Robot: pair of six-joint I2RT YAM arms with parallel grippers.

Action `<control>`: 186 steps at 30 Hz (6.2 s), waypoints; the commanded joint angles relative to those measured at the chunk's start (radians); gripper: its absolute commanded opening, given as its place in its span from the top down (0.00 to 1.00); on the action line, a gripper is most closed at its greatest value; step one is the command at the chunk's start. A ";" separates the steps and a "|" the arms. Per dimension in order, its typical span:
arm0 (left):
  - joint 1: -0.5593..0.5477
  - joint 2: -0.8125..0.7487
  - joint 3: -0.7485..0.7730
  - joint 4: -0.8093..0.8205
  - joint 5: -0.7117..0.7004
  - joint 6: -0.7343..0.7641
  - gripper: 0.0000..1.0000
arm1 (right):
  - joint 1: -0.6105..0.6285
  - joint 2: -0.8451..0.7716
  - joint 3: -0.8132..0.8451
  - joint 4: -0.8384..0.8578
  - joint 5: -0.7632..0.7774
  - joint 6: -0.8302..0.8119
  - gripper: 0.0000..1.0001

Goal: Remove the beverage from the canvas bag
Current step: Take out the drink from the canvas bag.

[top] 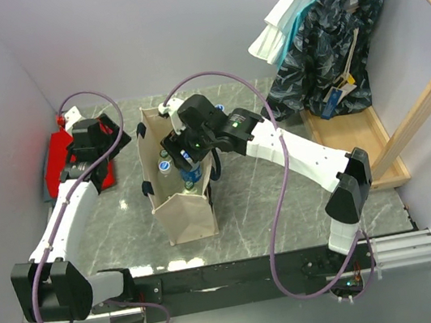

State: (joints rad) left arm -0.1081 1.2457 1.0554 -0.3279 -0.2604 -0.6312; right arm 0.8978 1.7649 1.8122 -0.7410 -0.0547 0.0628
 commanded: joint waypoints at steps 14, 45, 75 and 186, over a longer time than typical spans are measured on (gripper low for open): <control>-0.002 -0.012 0.040 0.009 -0.013 0.011 0.04 | -0.011 0.004 0.007 -0.006 -0.017 0.005 0.19; -0.002 0.000 0.025 0.029 0.010 0.007 0.04 | -0.054 0.094 0.027 0.049 0.044 0.014 0.23; -0.002 0.006 0.022 0.024 0.001 0.008 0.04 | -0.060 0.139 0.072 0.022 -0.027 -0.004 0.38; -0.002 0.015 0.028 0.024 0.006 0.004 0.04 | 0.012 -0.028 0.300 0.078 0.159 -0.101 1.00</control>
State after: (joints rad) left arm -0.1081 1.2728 1.0554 -0.3199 -0.2588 -0.6319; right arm 0.9001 1.8343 2.0254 -0.7876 0.0689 -0.0002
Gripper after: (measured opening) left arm 0.966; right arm 0.431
